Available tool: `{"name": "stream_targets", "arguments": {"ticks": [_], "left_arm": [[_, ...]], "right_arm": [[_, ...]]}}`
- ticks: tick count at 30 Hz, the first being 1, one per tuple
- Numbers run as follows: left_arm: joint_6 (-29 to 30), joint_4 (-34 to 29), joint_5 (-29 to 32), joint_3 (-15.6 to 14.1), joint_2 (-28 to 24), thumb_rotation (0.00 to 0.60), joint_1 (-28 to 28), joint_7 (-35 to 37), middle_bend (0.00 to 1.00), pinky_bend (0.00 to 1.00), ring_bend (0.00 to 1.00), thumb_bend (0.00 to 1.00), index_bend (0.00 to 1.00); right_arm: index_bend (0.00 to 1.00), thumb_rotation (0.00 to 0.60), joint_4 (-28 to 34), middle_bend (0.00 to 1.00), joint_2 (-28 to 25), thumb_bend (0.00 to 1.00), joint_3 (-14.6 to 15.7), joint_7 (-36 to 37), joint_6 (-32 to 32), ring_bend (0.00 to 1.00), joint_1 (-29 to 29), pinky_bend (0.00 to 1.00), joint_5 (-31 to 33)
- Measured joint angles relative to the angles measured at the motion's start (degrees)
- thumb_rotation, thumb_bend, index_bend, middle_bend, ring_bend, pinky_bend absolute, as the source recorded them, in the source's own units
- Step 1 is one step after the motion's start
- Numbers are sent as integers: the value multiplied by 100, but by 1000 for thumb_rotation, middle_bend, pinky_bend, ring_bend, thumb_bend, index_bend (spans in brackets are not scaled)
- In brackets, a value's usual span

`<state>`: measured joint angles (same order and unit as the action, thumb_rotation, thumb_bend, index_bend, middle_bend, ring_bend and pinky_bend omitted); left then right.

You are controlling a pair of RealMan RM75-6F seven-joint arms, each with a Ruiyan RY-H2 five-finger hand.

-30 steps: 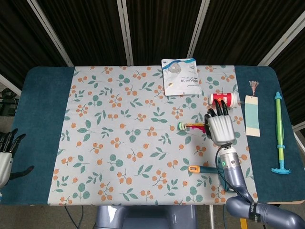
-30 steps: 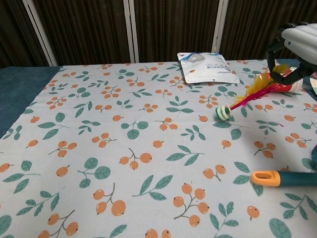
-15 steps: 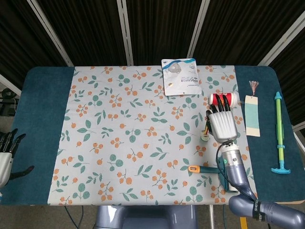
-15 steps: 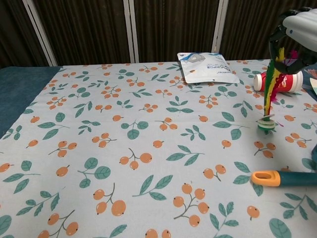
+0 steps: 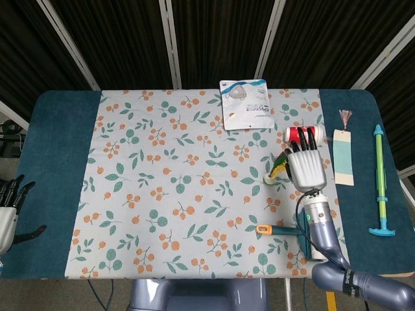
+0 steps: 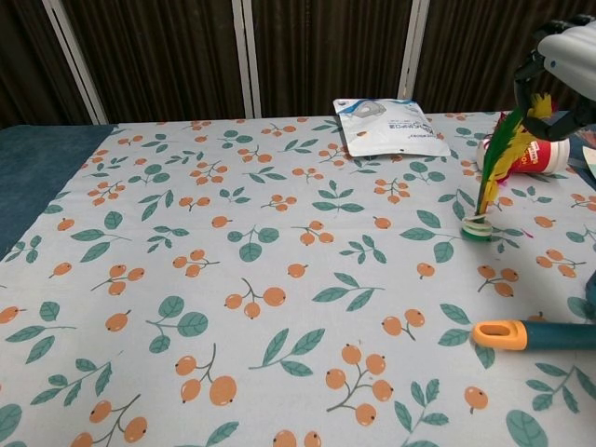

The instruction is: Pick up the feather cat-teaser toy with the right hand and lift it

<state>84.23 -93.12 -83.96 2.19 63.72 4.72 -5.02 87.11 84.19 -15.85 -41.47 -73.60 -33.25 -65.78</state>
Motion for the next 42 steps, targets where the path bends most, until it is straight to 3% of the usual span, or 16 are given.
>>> {"name": "stream_targets", "arguments": {"ticks": [14,21,28,36,42], "left_arm": [[9,-3,5,4,11,554,-2,-32,0,0,0,149,117],[11,-6,3,3,10,555,-4,-31,0,0,0,148,117],[17,1,-4,-1,12,555,-7,-27,0,0,0,149,117],[19,1,-2,1,15,550,-9,-32,0,0,0,149,117],[16,4,-2,2,11,553,-7,-24,0,0,0,147,117]], "right_arm": [[574,600,-117,305,39,404,90,156,-39,0,23,0,54],[380,600,43,180,-24,352,244,127,-125,0,81,0,-135],[176,600,480,75,-158,290,437,-397,-320,0,196,0,-205],[142,600,991,48,-448,258,541,-617,-538,0,357,0,-271],[139,600,1087,41,-757,216,638,-144,-798,0,582,0,-659]]}}
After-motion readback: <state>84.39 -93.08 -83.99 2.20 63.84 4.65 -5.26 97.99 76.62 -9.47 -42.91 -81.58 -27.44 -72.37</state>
